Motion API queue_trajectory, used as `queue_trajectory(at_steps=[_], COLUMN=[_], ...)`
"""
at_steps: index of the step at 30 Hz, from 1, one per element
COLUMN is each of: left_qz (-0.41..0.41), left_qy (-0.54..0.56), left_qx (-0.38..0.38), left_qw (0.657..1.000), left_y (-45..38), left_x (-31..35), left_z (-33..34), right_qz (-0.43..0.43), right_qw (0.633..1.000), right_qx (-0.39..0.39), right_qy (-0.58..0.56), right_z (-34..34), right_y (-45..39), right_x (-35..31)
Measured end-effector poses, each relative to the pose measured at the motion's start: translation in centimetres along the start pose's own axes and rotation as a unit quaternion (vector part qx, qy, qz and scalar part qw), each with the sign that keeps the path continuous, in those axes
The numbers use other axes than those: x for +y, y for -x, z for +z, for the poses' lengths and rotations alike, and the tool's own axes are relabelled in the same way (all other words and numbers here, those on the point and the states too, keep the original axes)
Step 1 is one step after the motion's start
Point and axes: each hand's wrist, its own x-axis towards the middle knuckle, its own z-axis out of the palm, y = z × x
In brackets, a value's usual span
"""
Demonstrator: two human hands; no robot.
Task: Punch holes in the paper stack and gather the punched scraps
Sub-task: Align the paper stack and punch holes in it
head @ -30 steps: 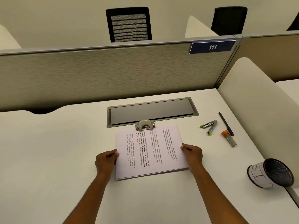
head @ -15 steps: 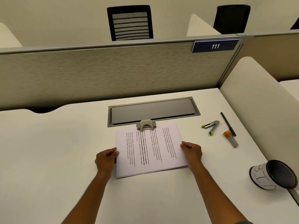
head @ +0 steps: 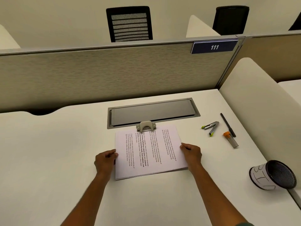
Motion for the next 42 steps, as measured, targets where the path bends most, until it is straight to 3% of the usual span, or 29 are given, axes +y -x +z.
queue_trajectory(at_steps=[16, 24, 42], left_qz=[-0.005, -0.004, -0.005], left_qy=[0.011, -0.001, -0.018], left_qx=[-0.006, -0.002, 0.005], left_qw=[1.000, 1.000, 1.000], left_y=[0.4, 0.3, 0.7], left_x=[0.6, 0.5, 1.1], left_z=[-0.2, -0.2, -0.1], right_qz=[-0.026, -0.074, -0.065], right_qw=[0.999, 0.993, 0.988], right_qx=[0.009, 0.016, 0.020], right_qy=[0.025, 0.094, 0.138], right_z=[0.2, 0.3, 0.8], right_y=[0.2, 0.4, 0.6], right_x=[-0.2, -0.6, -0.6])
